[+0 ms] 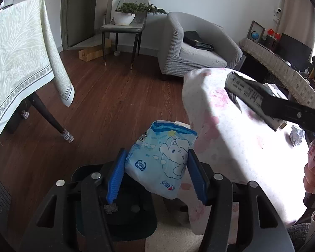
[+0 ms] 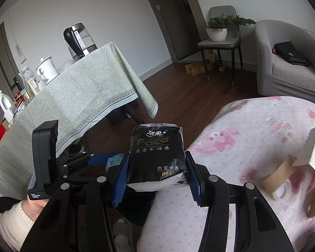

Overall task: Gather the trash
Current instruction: 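Carry both packs over the teal bin and open both grippers to drop them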

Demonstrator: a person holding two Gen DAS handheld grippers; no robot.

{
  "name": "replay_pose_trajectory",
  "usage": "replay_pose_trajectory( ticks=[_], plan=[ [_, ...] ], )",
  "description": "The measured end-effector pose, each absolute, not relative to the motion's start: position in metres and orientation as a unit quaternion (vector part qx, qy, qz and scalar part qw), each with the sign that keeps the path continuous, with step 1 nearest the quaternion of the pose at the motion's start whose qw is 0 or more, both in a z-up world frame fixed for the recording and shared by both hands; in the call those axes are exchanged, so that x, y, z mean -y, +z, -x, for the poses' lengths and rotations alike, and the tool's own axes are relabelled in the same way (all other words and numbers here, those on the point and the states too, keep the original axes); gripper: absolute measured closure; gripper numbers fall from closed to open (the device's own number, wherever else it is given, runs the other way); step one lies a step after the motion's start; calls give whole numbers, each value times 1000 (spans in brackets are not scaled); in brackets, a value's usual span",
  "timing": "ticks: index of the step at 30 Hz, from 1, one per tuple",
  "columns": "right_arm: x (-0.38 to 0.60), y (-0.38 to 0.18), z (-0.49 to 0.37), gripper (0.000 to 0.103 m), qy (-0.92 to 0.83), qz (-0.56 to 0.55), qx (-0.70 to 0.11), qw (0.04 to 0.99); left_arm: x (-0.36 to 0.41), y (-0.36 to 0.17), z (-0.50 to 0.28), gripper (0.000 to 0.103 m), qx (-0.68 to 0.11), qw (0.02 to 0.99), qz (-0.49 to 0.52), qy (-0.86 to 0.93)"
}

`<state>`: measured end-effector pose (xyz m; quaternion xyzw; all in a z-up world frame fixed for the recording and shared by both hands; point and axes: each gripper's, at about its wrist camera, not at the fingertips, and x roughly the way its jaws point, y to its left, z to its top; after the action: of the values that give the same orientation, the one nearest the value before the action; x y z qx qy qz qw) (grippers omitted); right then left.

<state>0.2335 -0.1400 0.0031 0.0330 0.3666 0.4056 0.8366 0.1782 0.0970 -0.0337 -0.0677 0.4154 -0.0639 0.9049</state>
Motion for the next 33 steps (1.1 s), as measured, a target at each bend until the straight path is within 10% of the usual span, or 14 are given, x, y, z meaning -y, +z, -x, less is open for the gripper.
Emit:
replay_pose_trajectory(
  ticks=[33],
  plan=[
    [-27,-51,-237,52,456,37,-430,778,-209,-106,-145,31,-531,843,89,-8]
  ],
)
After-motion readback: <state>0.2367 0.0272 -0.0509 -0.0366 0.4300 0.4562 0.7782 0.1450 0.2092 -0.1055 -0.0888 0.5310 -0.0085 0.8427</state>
